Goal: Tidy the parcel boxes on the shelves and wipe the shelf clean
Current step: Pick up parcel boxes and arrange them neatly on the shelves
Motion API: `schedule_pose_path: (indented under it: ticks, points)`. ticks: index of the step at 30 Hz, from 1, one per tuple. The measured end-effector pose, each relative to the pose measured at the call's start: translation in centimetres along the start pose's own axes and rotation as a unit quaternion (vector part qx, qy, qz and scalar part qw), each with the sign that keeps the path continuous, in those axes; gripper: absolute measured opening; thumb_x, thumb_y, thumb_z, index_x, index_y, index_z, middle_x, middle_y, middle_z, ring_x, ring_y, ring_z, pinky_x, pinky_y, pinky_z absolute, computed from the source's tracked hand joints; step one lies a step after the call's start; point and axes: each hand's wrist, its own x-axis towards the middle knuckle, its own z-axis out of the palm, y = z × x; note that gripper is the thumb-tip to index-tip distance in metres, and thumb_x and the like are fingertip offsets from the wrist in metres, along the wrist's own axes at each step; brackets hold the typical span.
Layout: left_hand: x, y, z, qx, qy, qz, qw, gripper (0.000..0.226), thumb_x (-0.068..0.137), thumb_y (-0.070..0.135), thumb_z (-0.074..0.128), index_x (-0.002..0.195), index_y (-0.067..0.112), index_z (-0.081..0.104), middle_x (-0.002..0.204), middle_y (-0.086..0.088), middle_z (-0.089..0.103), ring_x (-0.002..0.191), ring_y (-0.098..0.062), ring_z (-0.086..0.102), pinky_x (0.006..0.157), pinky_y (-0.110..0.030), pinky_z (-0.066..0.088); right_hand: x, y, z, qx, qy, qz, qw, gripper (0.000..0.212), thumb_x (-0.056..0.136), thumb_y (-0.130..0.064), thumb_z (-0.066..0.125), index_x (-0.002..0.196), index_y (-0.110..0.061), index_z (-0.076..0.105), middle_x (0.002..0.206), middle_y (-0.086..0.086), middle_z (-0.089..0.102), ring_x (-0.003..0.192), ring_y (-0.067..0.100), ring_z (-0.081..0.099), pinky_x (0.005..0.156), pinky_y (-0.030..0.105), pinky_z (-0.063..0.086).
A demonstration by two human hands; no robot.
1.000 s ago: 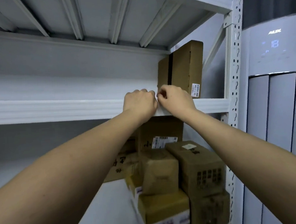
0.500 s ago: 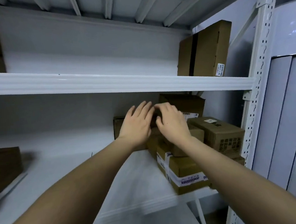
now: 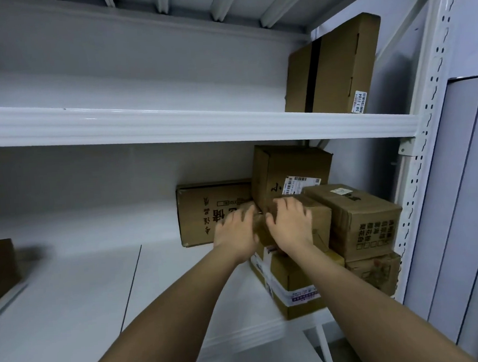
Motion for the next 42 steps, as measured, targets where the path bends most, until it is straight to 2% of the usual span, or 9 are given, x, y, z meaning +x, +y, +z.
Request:
schedule_pose_path:
  ticks: [6,13,19,22,25,28,32,37,42]
  points:
    - [4.6,2.8,2.8,-0.173,-0.088,-0.048,0.98,0.074,0.095,0.04,0.048,0.154,0.025,0.005,0.157,-0.009,0.018,0.142,-0.031,0.024,0.112,-0.048,0.03,3.0,4.9,1.8,0.019,0.027,0.136,0.99,0.057,0.096,-0.051,0.036,0.143,-0.019,0.037,0.15,0.008,0.035,0.143,0.025,0.022,0.114,0.049,0.019]
    - [6.9,4.8,4.3,-0.466,-0.195,-0.131,0.853,0.087,0.093,0.049,0.051,0.153,0.025,-0.007,0.157,-0.01,0.02,0.139,-0.031,0.032,0.111,-0.041,0.034,4.3,6.0,2.6,0.159,0.039,0.23,0.959,0.056,0.096,-0.05,0.041,0.141,-0.017,0.037,0.147,0.012,0.032,0.138,0.028,0.027,0.106,0.047,0.031]
    - [8.2,5.5,4.6,-0.566,-0.095,-0.208,0.792,0.086,0.09,0.055,0.051,0.153,0.018,0.005,0.147,-0.011,0.036,0.131,-0.031,0.04,0.11,-0.043,0.035,5.5,5.4,2.4,0.332,0.084,0.303,0.889,0.035,0.099,-0.033,0.042,0.13,-0.017,0.046,0.129,0.011,0.055,0.122,0.031,0.048,0.104,0.045,0.037]
    - [8.4,4.6,4.3,-0.575,-0.056,-0.244,0.779,0.084,0.088,0.057,0.054,0.148,0.015,0.014,0.137,-0.013,0.043,0.121,-0.032,0.047,0.104,-0.045,0.041,5.8,4.5,1.8,0.417,0.078,0.334,0.841,0.031,0.101,-0.031,0.037,0.128,-0.018,0.047,0.103,0.004,0.059,0.101,0.024,0.056,0.088,0.037,0.045]
    - [8.3,3.1,3.8,-0.586,-0.007,-0.263,0.766,0.096,0.075,0.065,0.062,0.145,0.02,0.014,0.135,-0.012,0.044,0.117,-0.032,0.05,0.1,-0.048,0.045,6.2,3.0,1.1,0.489,0.072,0.292,0.819,0.028,0.103,-0.028,0.033,0.124,-0.021,0.05,0.106,-0.001,0.058,0.084,0.012,0.053,0.073,0.027,0.042]
    - [7.9,1.2,3.2,-0.602,0.064,-0.285,0.743,0.103,0.073,0.06,0.067,0.148,0.023,0.007,0.142,-0.013,0.037,0.122,-0.033,0.046,0.103,-0.047,0.041,6.5,1.1,1.2,0.548,0.046,0.202,0.81,0.025,0.102,-0.024,0.033,0.117,-0.026,0.053,0.123,0.0,0.06,0.111,0.016,0.055,0.099,0.037,0.044]
    - [6.6,-1.3,2.2,-0.624,0.114,-0.329,0.699,0.102,0.078,0.061,0.062,0.151,0.028,-0.001,0.149,-0.014,0.028,0.129,-0.036,0.039,0.105,-0.047,0.037,6.8,-1.1,2.2,0.503,-0.056,0.031,0.862,0.044,0.099,-0.006,0.033,0.136,-0.026,0.044,0.14,-0.01,0.05,0.13,0.009,0.041,0.115,0.045,0.027]
    - [4.9,-4.1,1.3,-0.617,0.114,-0.299,0.719,0.102,0.071,0.071,0.062,0.149,0.032,0.009,0.15,-0.008,0.021,0.129,-0.031,0.038,0.098,-0.044,0.041,6.7,-3.0,3.2,0.473,-0.148,-0.071,0.866,0.049,0.101,-0.016,0.034,0.144,-0.041,0.032,0.15,-0.017,0.036,0.14,0.009,0.03,0.118,0.046,0.022]
    - [4.2,-6.1,0.8,-0.636,0.086,-0.314,0.7,0.125,0.034,0.085,0.069,0.14,0.036,0.023,0.137,-0.004,0.032,0.119,-0.027,0.045,0.095,-0.048,0.049,5.7,-5.3,3.4,0.415,-0.139,-0.106,0.893,0.051,0.1,-0.015,0.036,0.146,-0.038,0.03,0.151,-0.012,0.036,0.14,0.012,0.03,0.117,0.034,0.023]
